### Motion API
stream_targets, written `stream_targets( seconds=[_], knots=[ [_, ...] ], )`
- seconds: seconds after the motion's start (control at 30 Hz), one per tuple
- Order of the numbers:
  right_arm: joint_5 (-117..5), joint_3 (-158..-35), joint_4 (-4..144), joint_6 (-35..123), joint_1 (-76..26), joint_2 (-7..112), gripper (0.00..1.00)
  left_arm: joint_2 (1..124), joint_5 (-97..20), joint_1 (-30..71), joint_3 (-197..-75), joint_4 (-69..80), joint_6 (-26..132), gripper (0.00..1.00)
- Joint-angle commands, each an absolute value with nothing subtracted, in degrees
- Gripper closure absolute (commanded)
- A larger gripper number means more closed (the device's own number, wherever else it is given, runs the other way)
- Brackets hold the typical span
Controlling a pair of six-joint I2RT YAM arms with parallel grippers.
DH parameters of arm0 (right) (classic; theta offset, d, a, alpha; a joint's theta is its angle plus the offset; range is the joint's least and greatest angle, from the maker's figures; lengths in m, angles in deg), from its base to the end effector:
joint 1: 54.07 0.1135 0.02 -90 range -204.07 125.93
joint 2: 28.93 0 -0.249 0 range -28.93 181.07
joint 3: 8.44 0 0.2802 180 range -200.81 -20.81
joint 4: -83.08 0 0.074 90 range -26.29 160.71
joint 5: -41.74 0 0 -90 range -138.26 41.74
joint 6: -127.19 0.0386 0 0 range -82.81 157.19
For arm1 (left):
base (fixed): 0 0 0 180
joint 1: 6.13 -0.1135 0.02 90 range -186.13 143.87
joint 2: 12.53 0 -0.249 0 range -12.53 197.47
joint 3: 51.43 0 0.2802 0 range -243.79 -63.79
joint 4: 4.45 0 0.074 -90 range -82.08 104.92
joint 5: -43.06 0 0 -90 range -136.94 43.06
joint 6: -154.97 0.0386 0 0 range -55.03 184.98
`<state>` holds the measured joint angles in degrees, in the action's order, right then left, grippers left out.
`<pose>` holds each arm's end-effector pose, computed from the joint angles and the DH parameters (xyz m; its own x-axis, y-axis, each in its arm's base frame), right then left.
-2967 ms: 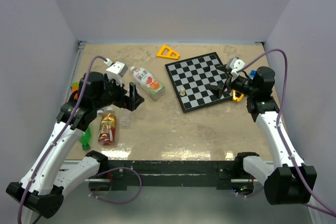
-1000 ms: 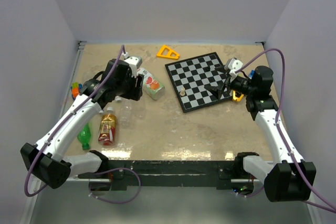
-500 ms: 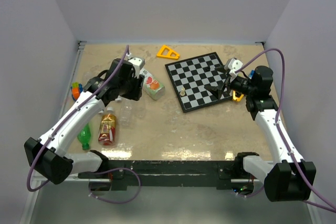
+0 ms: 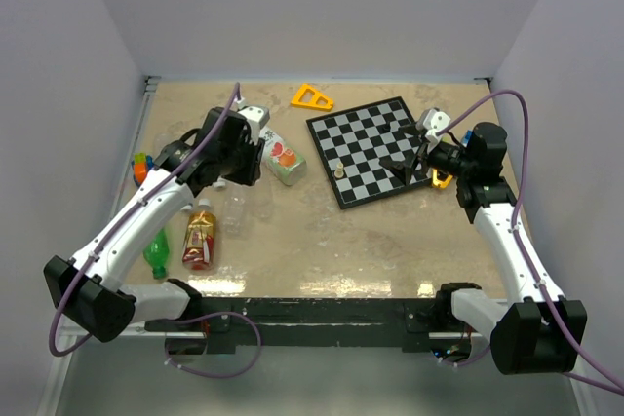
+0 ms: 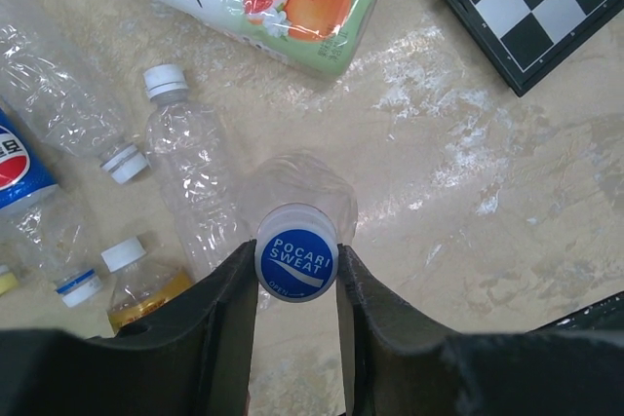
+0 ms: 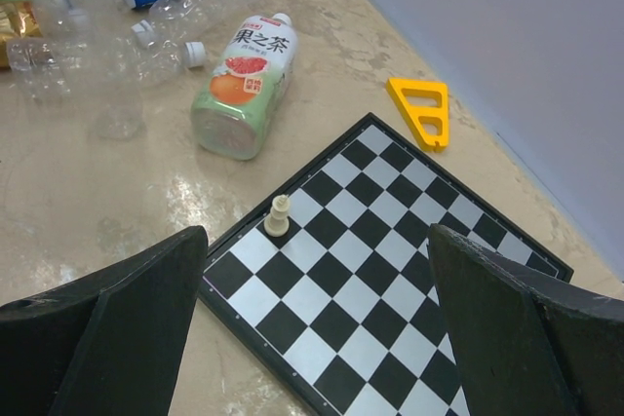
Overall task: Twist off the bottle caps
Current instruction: Pick up the plastic bottle at the center of the board.
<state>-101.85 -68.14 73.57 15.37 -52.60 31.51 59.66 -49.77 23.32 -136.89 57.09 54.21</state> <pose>0.2718 0.0381 0.3092 0.1348 -0.2172 -0.9668 -0.8152 0.5303 -0.2328 0.2548 -0.1416 0.3309 -0.7248 0.1951 -0.6608 0.3330 0.9388 -0.0881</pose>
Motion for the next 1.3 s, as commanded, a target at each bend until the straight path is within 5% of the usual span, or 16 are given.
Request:
stream_targets(
  seconds=[0.0,0.63,1.27],
  knots=[
    [-103.6,-69.2,72.8,14.2,-52.7,31.2,0.02,56.2,-44.9,23.7,-140.3,57.8,55.7,1.0],
    [-107.9,-78.7,50.6,-2.7,-52.3,31.6,0.02,50.9,-20.9,23.8,-138.2,44.3,50.2,1.0],
    [-103.6,-82.2,35.6,-16.5,-51.1,30.7,0.02,54.4,-24.4,29.3,-134.9,33.7,44.8,1.0]
  ],
)
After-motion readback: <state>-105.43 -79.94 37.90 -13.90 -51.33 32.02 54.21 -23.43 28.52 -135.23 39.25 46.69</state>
